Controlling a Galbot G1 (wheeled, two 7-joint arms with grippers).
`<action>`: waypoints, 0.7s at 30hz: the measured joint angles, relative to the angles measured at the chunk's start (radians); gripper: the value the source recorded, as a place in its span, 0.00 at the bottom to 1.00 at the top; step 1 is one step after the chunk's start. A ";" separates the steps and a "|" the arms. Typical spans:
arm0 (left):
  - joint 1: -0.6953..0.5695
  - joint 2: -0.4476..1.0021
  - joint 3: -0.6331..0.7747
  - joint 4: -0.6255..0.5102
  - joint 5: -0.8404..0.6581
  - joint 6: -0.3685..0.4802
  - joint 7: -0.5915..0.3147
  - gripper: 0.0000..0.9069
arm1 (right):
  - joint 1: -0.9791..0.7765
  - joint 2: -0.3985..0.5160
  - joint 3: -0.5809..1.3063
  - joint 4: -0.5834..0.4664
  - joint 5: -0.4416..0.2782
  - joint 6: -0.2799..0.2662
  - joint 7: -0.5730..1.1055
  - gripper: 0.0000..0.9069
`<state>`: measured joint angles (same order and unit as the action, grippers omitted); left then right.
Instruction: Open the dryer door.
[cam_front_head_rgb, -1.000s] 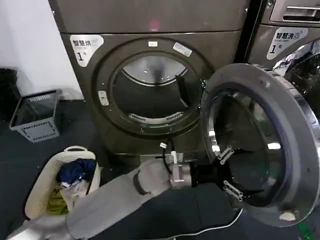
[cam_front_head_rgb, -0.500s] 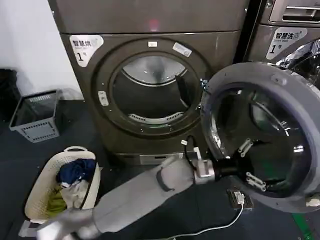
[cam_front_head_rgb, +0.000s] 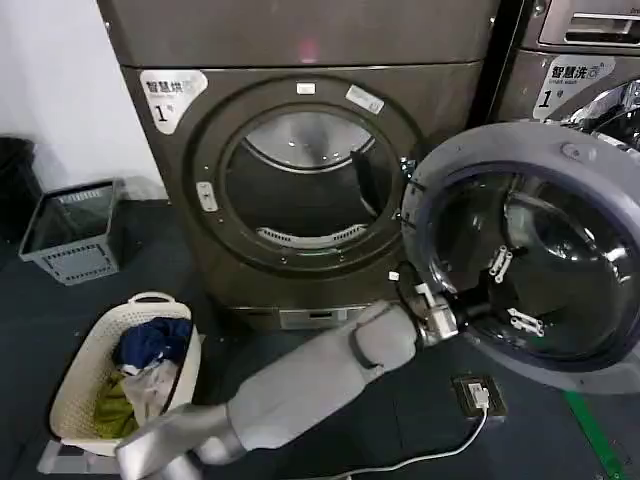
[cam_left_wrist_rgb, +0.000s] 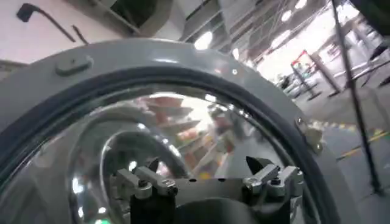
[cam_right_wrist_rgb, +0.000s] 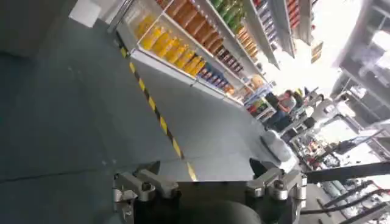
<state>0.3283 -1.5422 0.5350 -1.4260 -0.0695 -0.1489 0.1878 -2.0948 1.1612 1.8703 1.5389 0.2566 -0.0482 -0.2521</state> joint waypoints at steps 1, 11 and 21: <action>0.000 -0.009 -0.001 0.015 0.019 -0.001 -0.011 1.00 | -0.001 0.006 0.002 0.007 0.000 -0.003 0.000 1.00; -0.019 -0.067 -0.019 0.134 0.199 0.004 -0.091 1.00 | -0.004 0.046 0.018 0.074 0.003 -0.053 0.001 1.00; -0.017 -0.067 -0.046 0.191 0.323 0.080 -0.159 1.00 | -0.009 0.055 0.030 0.087 0.003 -0.056 -0.006 1.00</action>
<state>0.3110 -1.6092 0.4890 -1.2347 0.2532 -0.0691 0.0288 -2.1041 1.2165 1.9006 1.6255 0.2593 -0.1037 -0.2585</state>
